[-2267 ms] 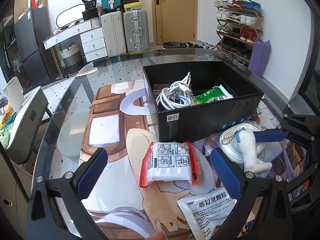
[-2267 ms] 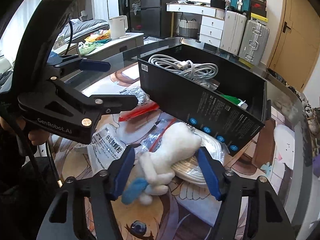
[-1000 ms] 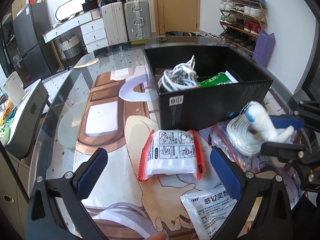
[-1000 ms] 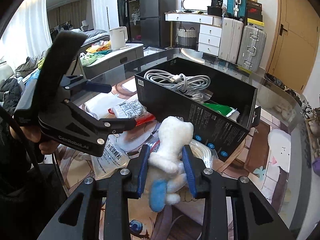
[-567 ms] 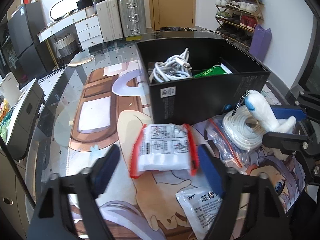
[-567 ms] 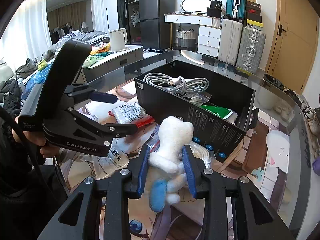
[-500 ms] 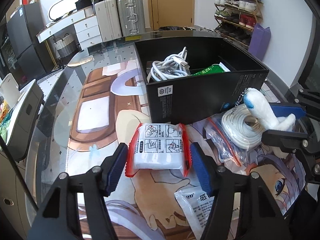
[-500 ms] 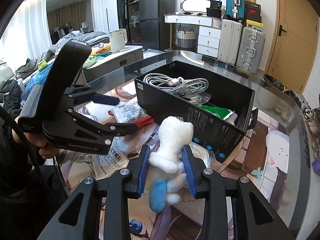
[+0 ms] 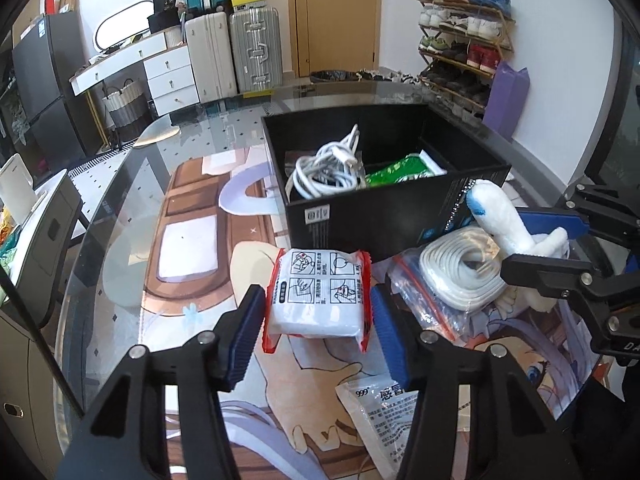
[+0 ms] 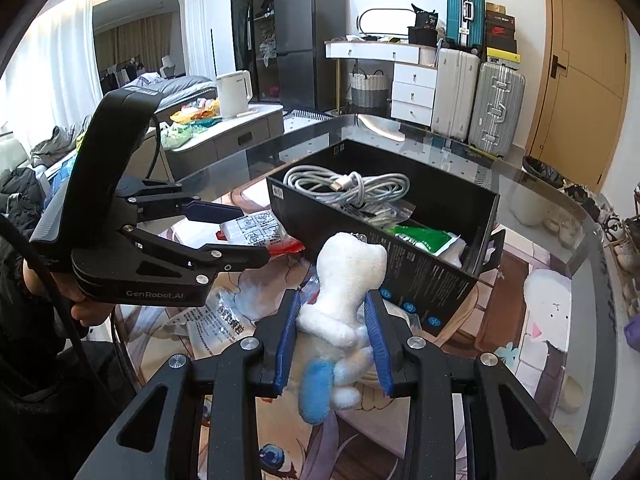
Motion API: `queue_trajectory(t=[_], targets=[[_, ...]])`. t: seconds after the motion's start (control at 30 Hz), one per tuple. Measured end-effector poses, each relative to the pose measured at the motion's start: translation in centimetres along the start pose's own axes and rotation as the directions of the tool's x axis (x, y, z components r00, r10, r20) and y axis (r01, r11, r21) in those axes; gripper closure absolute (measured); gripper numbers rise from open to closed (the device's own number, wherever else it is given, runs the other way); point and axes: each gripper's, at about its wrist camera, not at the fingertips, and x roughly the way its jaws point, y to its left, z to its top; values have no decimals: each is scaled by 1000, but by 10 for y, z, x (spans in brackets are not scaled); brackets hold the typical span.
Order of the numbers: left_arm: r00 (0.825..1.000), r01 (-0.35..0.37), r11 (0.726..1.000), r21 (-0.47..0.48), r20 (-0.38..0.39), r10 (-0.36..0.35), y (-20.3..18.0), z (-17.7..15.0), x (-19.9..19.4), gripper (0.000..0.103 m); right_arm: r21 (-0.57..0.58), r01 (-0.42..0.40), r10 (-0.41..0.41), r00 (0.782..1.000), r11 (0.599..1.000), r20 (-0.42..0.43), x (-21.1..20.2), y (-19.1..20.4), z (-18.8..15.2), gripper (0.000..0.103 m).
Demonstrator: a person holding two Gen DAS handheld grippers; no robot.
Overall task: Organize soft objects
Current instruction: 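Grasp the red-edged white packet with the left gripper while the right holds the plush, then carry the red-edged packet and plush toy over the black box with both grippers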
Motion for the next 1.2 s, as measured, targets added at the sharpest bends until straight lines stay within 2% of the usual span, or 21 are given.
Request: queue_trajectory(t=[0.57, 0.87, 1.2], targets=[[993, 34, 999, 3, 115, -34, 0, 12, -35, 50, 68, 14, -23, 991, 998, 132, -35, -9, 9, 69], [988, 46, 999, 13, 147, -48, -4, 13, -46, 51, 83, 17, -29, 988, 996, 153, -41, -12, 13, 69], [978, 56, 998, -19, 203, -51, 2, 19, -55, 51, 133, 11, -39, 978, 991, 206, -47, -21, 16, 69]])
